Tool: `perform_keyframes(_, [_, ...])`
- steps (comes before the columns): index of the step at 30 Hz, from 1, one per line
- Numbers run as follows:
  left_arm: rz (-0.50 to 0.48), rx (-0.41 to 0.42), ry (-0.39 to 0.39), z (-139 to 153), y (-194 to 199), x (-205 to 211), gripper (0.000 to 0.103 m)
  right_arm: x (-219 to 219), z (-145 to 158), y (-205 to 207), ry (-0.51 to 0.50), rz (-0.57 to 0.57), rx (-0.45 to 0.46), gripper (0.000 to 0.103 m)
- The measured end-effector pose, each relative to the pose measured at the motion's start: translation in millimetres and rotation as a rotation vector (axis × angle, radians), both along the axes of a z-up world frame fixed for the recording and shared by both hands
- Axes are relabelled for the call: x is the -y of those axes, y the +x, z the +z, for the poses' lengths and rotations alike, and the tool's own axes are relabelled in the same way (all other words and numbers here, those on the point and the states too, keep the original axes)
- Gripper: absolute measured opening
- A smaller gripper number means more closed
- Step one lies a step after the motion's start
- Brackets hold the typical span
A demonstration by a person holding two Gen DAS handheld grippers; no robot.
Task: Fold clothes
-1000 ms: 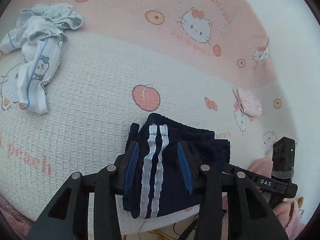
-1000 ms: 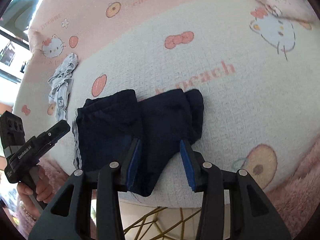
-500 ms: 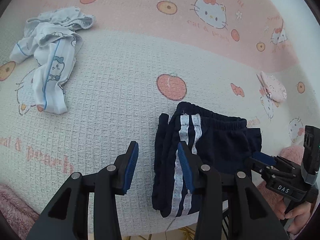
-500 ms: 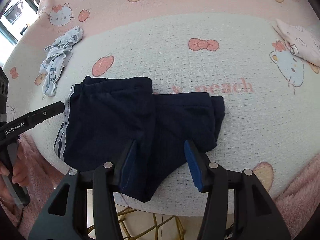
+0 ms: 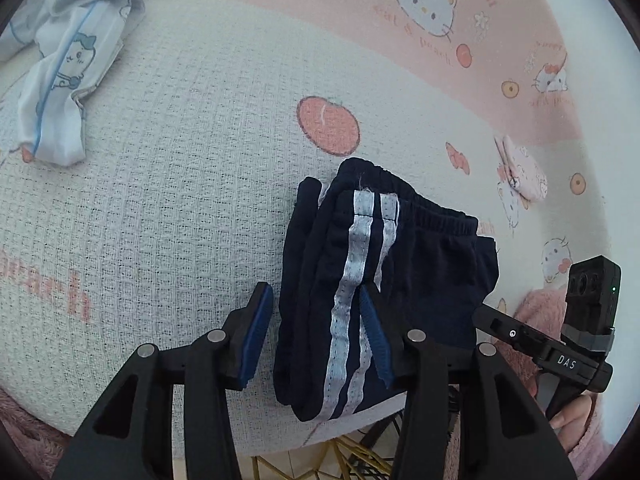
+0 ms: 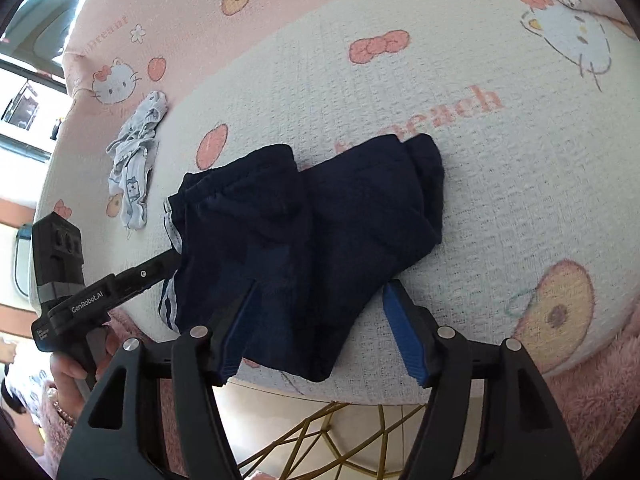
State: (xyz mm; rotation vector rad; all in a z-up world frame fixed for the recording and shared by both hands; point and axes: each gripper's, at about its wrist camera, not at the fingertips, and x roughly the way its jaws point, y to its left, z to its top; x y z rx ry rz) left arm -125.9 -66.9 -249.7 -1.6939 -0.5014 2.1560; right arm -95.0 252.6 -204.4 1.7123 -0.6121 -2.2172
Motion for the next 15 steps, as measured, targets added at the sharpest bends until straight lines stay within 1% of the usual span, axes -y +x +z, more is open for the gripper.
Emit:
perform_keyframes(4, [0.044,0.044,0.11,-2.4,-0.2,13.5,0.047,6.7,-0.2,-1.5,-0.013,0.026,-0.015,0.066])
perform_keyframes(6, [0.024,0.07,0.153,-7.2,0.7,11.5,0.047,8.8,-0.3,-2.3,-0.002,0.033,-0.019,0.063])
perform_keyframes(7, [0.012,0.065,0.146,-7.1,1.6,8.4,0.047,9.5,-0.3,-2.9,0.004,0.032,-0.019,0.062])
perform_keyframes(8, [0.0,0.054,0.127,-6.1,2.7,4.7,0.047,9.9,0.3,-2.7,0.009,0.028,-0.018,0.055])
perform_keyframes(9, [-0.006,0.046,0.104,-5.1,3.8,1.6,0.041,9.8,1.2,-2.3,0.005,0.02,-0.013,0.037])
perform_keyframes(10, [-0.011,0.04,0.078,-4.1,4.8,-1.2,0.025,8.8,2.4,-1.7,-0.015,0.014,-0.007,0.034])
perform_keyframes(11, [-0.011,0.038,0.068,-3.6,5.5,-2.0,0.021,9.1,3.4,-0.8,-0.022,0.007,-0.01,0.034])
perform_keyframes(13, [-0.006,0.038,0.061,-2.9,6.5,-1.9,0.02,12.0,1.0,-2.2,0.034,0.011,-0.005,0.034])
perform_keyframes(14, [-0.004,0.038,0.058,-2.6,7.0,-1.9,0.02,12.7,-1.5,-4.0,0.047,0.019,0.003,0.035])
perform_keyframes(15, [-0.002,0.034,0.043,-2.1,6.9,-1.6,0.02,12.7,-1.5,-5.3,0.039,0.019,0.002,0.038])
